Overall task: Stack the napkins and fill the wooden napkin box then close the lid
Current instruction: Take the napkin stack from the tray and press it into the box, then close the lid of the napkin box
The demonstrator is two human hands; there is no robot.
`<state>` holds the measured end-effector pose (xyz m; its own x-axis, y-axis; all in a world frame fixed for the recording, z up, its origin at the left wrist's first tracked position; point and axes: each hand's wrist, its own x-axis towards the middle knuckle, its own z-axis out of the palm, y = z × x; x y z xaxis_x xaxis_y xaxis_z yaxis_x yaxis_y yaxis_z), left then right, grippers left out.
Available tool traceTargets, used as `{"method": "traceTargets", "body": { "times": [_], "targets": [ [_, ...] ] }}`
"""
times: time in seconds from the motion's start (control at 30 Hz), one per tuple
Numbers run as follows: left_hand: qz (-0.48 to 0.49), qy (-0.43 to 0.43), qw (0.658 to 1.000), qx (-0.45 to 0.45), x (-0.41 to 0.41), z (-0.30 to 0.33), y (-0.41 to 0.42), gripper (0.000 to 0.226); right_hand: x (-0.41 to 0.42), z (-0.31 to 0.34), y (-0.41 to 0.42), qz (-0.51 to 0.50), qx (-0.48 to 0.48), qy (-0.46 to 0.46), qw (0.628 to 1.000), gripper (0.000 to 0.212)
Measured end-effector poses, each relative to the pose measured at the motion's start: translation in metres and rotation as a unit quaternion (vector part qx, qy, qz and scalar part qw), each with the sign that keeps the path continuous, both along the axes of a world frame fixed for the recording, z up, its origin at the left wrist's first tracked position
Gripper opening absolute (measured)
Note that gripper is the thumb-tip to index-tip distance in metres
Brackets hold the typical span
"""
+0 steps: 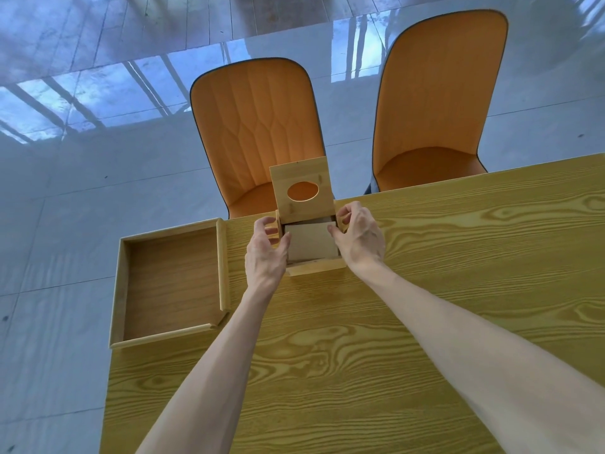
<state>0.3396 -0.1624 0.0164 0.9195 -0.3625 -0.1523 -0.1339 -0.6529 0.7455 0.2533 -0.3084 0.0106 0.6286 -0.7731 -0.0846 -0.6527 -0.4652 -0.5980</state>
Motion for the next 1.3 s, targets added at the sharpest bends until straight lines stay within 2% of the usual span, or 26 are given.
{"method": "traceTargets", "body": {
  "times": [0.23,0.37,0.53,0.77,0.93,1.3],
  "targets": [
    [-0.014,0.018,0.998,-0.06,0.018,0.023,-0.001,0.039,0.002,0.021,-0.013,0.019,0.032,-0.076,0.996,0.037],
    [-0.021,0.045,0.994,-0.096,0.04,0.039,-0.011,0.048,0.018,0.049,-0.025,0.032,0.098,-0.137,0.985,0.049],
    [-0.069,0.082,0.99,-0.095,0.065,0.052,-0.033,0.057,0.044,0.069,-0.036,0.079,0.175,-0.104,0.976,0.061],
    [-0.094,0.102,0.988,-0.064,0.086,0.052,-0.046,0.056,0.059,0.066,-0.047,0.095,0.22,-0.084,0.967,0.059],
    [-0.086,0.114,0.984,-0.102,0.077,0.05,-0.041,0.055,0.058,0.062,-0.044,0.102,0.271,-0.108,0.951,0.059],
    [-0.068,0.103,0.978,-0.17,0.048,0.058,-0.025,0.048,0.038,0.065,-0.034,0.103,0.293,-0.143,0.94,0.048]
  ]
}}
